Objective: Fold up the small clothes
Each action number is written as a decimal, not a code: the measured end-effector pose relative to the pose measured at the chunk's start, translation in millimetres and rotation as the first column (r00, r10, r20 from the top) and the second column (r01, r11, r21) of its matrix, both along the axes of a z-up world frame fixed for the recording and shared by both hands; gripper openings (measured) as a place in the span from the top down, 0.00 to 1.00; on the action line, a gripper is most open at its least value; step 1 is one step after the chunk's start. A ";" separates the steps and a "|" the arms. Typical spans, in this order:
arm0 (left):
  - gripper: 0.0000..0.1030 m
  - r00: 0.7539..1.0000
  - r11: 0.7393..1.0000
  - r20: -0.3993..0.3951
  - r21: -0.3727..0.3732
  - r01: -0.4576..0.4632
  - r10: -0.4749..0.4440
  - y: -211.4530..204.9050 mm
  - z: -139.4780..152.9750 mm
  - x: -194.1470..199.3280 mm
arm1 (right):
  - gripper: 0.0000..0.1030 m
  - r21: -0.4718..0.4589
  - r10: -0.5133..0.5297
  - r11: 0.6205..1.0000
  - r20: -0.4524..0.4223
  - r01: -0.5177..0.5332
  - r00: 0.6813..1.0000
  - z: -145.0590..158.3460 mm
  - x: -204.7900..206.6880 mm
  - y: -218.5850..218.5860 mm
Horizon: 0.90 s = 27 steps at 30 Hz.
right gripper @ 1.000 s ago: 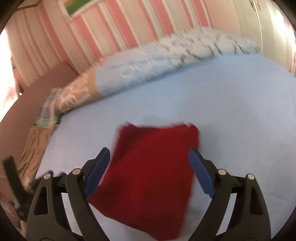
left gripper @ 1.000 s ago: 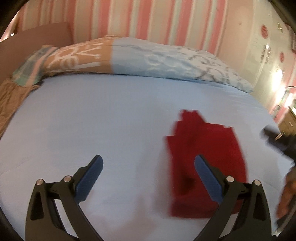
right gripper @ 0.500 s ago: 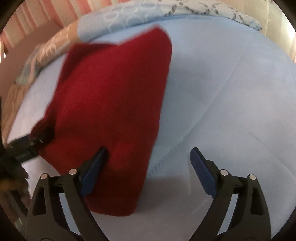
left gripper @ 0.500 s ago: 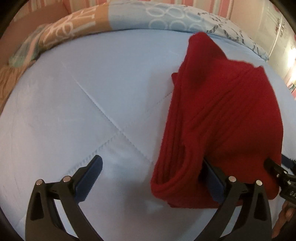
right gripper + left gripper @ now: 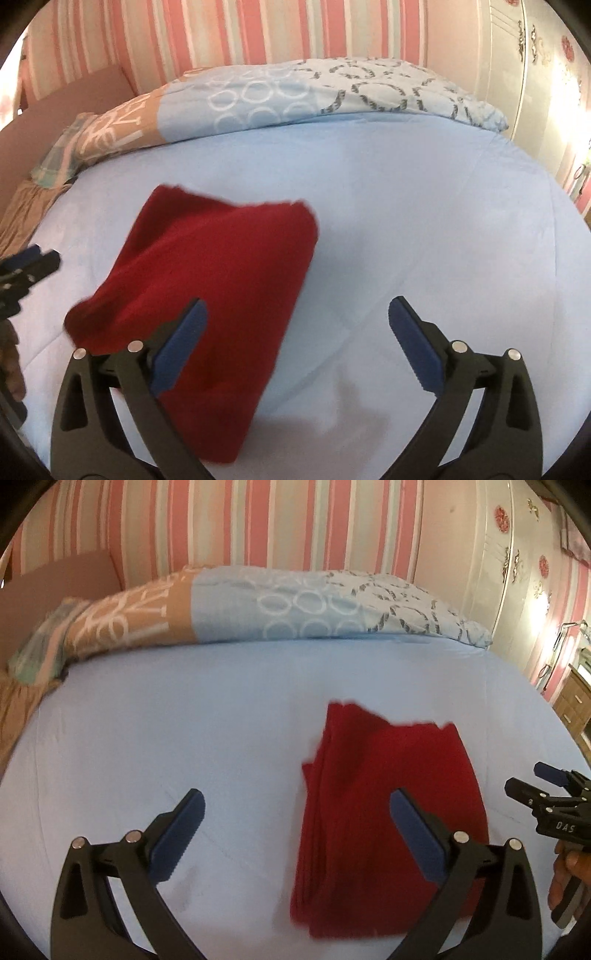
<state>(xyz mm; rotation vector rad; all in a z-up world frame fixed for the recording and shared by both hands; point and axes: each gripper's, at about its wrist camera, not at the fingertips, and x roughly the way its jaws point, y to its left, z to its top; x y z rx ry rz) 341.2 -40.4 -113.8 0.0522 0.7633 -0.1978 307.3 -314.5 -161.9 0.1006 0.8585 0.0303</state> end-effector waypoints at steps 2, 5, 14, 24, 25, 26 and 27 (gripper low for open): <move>0.02 1.000 0.999 -0.009 0.032 -0.007 0.007 -5.9 -7.4 20.4 | 0.05 -0.008 -0.021 1.000 0.001 0.021 1.000 -3.1 18.0 -3.4; 0.02 0.997 0.997 -0.066 0.073 -0.024 0.029 -11.9 -32.8 49.8 | 0.04 -0.007 -0.033 0.999 -0.036 0.033 0.999 -14.7 39.5 -6.4; 0.03 0.973 0.991 -0.228 0.136 0.008 0.023 -5.3 -98.0 68.9 | 0.03 -0.042 -0.020 0.999 -0.172 0.013 0.985 -74.9 73.8 11.0; 0.06 0.968 0.972 -0.160 -0.164 0.166 -0.192 19.9 -55.5 -3.5 | 0.03 0.032 -0.001 0.999 -0.056 0.003 0.998 -38.6 4.4 -2.0; 0.06 0.969 0.974 -0.162 -0.152 0.165 -0.189 21.0 -57.1 -9.8 | 0.03 0.039 0.006 0.999 -0.062 -0.003 0.998 -40.6 -2.8 -1.4; 0.06 0.966 0.975 -0.177 -0.150 0.163 -0.188 22.0 -61.3 -13.6 | 0.03 0.046 0.009 0.999 -0.067 -0.006 0.998 -42.3 -8.2 -0.8; 0.06 0.961 0.974 -0.202 -0.164 0.157 -0.189 23.7 -67.1 -15.3 | 0.03 0.050 0.010 0.999 -0.070 -0.007 0.997 -43.4 -10.5 0.0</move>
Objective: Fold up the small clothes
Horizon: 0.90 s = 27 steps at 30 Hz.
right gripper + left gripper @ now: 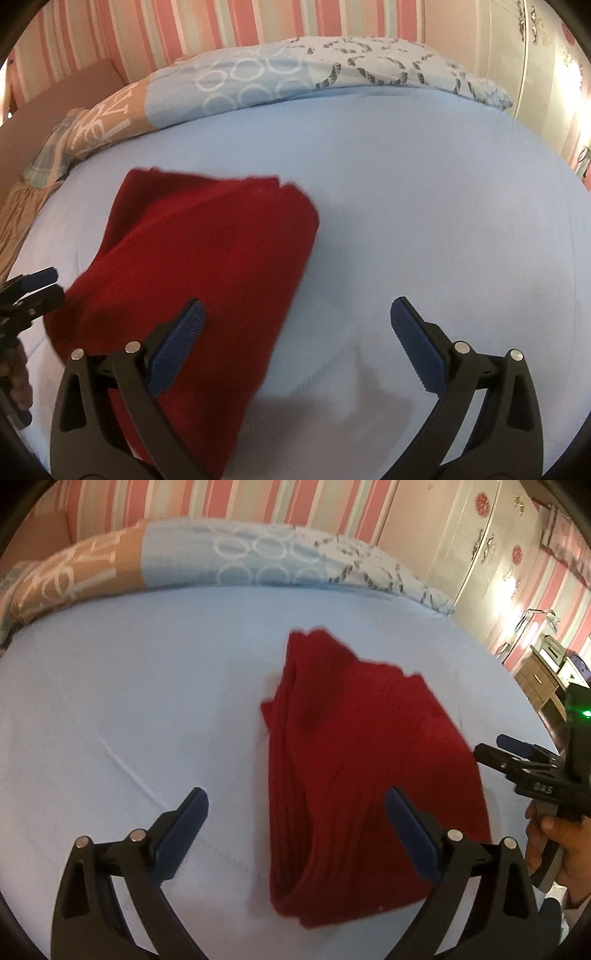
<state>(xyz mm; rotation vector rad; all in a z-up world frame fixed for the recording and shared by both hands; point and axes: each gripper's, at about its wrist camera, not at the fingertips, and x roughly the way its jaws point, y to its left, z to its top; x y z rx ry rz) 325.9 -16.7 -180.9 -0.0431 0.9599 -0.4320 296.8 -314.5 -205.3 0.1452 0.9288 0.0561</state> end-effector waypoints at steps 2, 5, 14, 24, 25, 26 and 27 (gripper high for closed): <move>0.06 0.999 1.000 -0.032 -0.011 -0.020 0.019 0.3 -5.8 2.5 | 0.03 0.012 -0.003 1.000 -0.008 0.003 1.000 -2.6 -9.0 1.3; 0.06 0.996 0.999 -0.083 -0.020 -0.029 0.027 -3.6 -19.9 -5.6 | 0.03 0.033 -0.001 0.999 -0.021 0.001 1.000 -5.2 -15.2 5.5; 0.06 0.982 0.988 -0.185 -0.136 -0.072 0.046 -8.5 -40.5 -19.4 | 0.03 0.170 0.008 0.985 -0.094 0.008 0.996 -23.1 -21.3 15.6; 0.47 0.985 0.987 -0.162 -0.141 -0.077 0.053 -20.3 -41.5 -23.4 | 0.15 0.313 0.026 0.949 -0.165 0.027 0.986 -48.5 -12.1 24.3; 0.51 0.986 0.987 -0.158 -0.140 -0.080 0.057 -19.8 -40.5 -23.6 | 0.40 0.348 0.060 0.938 -0.157 -0.002 0.986 -47.5 -10.8 27.7; 0.54 0.986 0.987 -0.150 -0.138 -0.087 0.066 -19.5 -39.9 -24.4 | 0.42 0.342 0.063 0.940 -0.160 -0.005 0.985 -45.7 -10.4 31.0; 0.56 0.987 0.986 -0.139 -0.137 -0.094 0.074 -19.1 -39.0 -25.9 | 0.43 0.325 0.064 0.946 -0.157 -0.010 0.986 -43.4 -10.0 33.3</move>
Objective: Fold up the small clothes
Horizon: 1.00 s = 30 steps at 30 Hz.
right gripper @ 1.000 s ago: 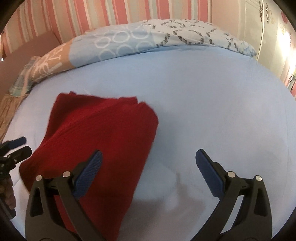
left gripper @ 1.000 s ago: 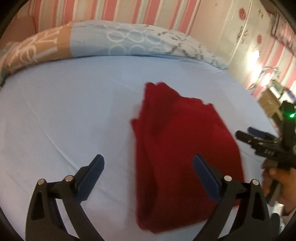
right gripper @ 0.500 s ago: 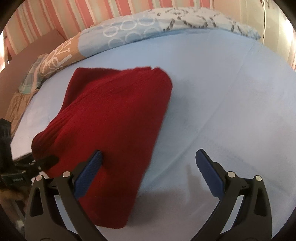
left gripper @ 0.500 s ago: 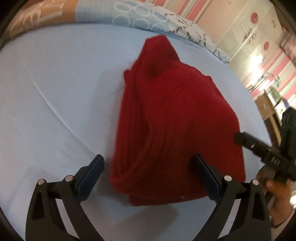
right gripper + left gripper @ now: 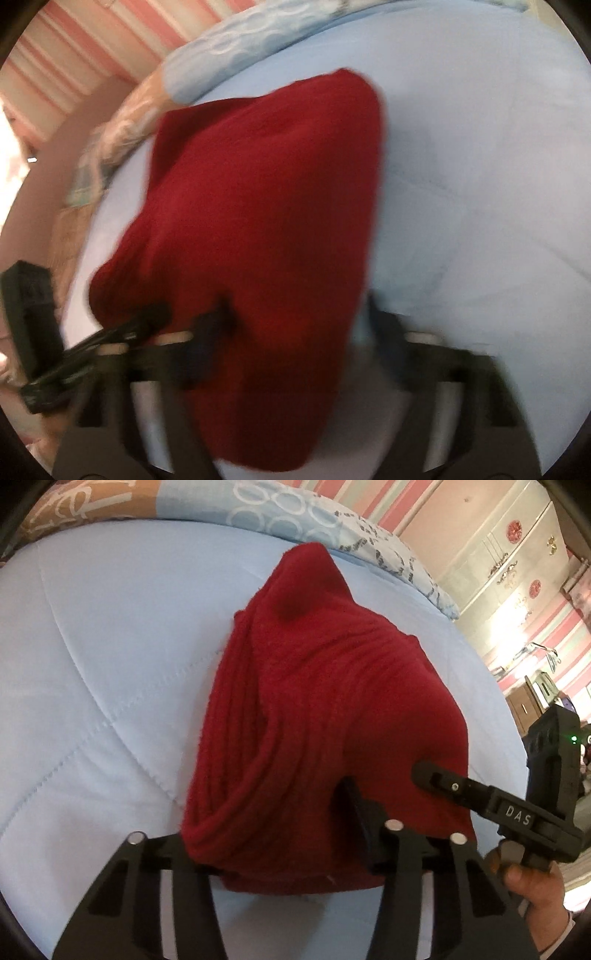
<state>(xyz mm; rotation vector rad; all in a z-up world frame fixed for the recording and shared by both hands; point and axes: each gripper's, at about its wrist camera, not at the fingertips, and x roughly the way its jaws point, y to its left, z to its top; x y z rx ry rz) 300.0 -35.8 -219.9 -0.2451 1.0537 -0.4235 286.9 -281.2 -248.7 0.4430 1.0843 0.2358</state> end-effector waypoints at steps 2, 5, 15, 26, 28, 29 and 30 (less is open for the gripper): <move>0.64 1.000 1.000 0.026 0.011 -0.009 0.009 -0.8 4.1 -3.1 | 0.50 -0.028 0.010 1.000 0.017 -0.009 1.000 4.7 -1.3 3.7; 0.70 0.997 0.999 0.077 0.048 -0.002 -0.002 -6.6 13.8 -9.7 | 0.60 -0.082 0.026 0.996 0.064 -0.020 0.998 13.1 -5.6 7.3; 0.78 0.982 0.993 0.186 0.114 0.002 -0.023 -42.5 36.0 -21.2 | 0.71 -0.311 0.142 0.948 0.237 -0.063 0.961 53.4 -13.5 17.0; 0.78 0.948 0.999 0.316 0.028 0.028 -0.036 -113.8 110.4 -41.2 | 0.73 -0.399 0.169 0.917 0.420 0.015 0.892 127.6 -45.3 -58.4; 0.78 0.941 0.999 0.334 0.031 0.041 -0.049 -139.0 125.9 -49.7 | 0.73 -0.414 0.168 0.909 0.450 0.038 0.877 142.5 -56.9 -77.5; 0.78 0.939 0.998 0.339 0.036 0.045 -0.055 -149.4 131.1 -52.3 | 0.73 -0.419 0.165 0.907 0.465 0.052 0.870 149.6 -63.6 -87.9; 0.78 0.936 0.998 0.347 0.041 0.047 -0.058 -161.1 137.0 -56.5 | 0.73 -0.427 0.165 0.902 0.476 0.064 0.864 155.5 -69.9 -97.5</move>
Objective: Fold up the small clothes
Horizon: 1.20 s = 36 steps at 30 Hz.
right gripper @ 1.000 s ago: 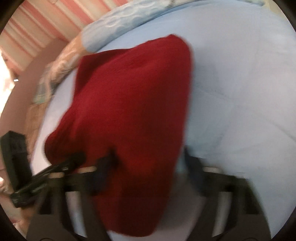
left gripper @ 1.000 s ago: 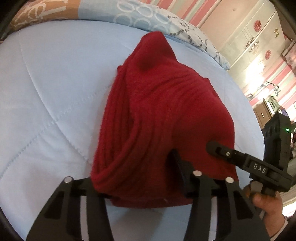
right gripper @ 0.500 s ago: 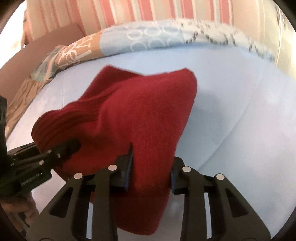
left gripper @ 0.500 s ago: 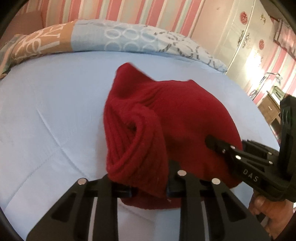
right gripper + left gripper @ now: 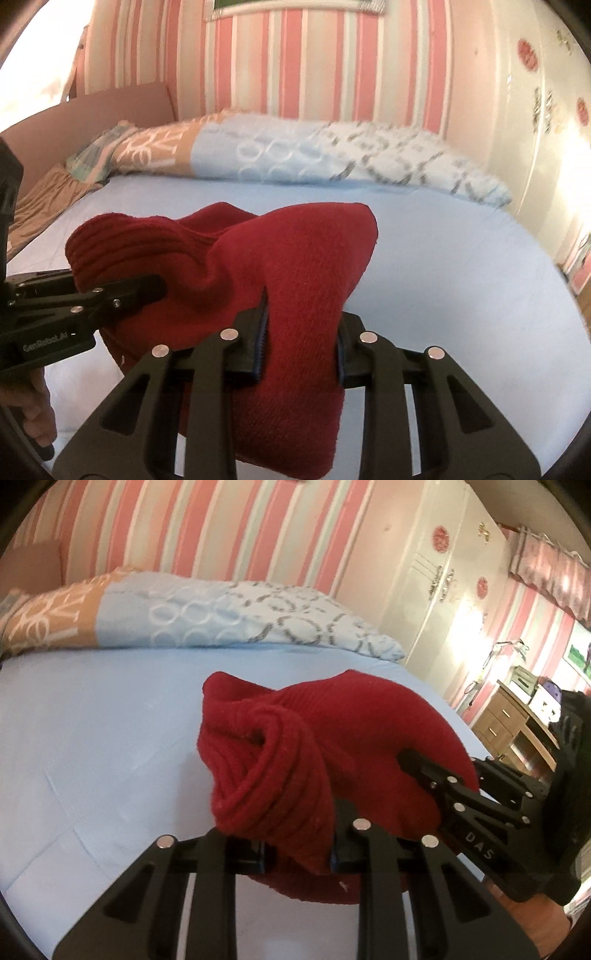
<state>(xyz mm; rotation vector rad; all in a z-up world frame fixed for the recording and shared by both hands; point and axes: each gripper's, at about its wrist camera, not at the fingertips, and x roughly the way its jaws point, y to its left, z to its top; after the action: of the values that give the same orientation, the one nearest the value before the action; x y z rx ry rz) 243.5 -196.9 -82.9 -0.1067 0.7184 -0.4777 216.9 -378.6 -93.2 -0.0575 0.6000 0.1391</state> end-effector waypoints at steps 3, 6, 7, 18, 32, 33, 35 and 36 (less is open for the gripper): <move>0.78 0.999 1.000 0.030 0.025 0.015 -0.016 -47.1 17.2 -16.8 | 0.73 -0.022 -0.023 0.999 0.036 0.023 0.999 13.5 -21.2 -37.7; 0.78 1.000 0.999 0.019 0.036 0.014 -0.014 -83.8 15.5 -35.3 | 0.73 -0.011 -0.043 0.999 0.030 0.043 0.999 5.6 -44.5 -84.3; 0.78 1.000 0.999 0.004 0.041 0.010 -0.010 -98.7 9.6 -43.5 | 0.73 0.000 -0.045 0.999 0.015 0.045 0.999 -1.1 -49.9 -96.9; 0.56 0.968 0.982 -0.214 0.167 -0.094 0.129 -159.7 -134.8 -106.4 | 0.44 0.095 -0.063 0.991 -0.275 0.093 0.959 -133.7 -97.2 -177.4; 0.17 0.969 0.958 0.008 0.151 -0.245 0.247 -111.9 -54.8 -103.7 | 0.03 0.027 -0.144 0.989 -0.118 0.148 0.983 -58.1 -115.6 -169.9; 0.17 0.969 0.955 0.018 0.164 -0.245 0.246 -116.6 -54.8 -99.3 | 0.03 0.019 -0.150 0.988 -0.112 0.153 0.982 -55.7 -112.3 -167.1; 0.17 0.971 0.949 -0.005 0.213 -0.231 0.238 -126.9 -66.5 -85.1 | 0.03 0.020 -0.144 0.989 -0.125 0.147 0.982 -59.5 -100.9 -160.2; 0.17 0.969 0.941 -0.036 0.249 -0.230 0.246 -129.5 -77.7 -75.4 | 0.03 0.014 -0.152 0.988 -0.139 0.156 0.978 -66.5 -94.2 -157.8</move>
<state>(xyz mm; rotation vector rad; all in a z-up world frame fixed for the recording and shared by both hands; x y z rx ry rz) 168.1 -326.4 -160.6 0.0213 0.8124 -0.1521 122.8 -536.5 -159.7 0.0232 0.7382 0.0001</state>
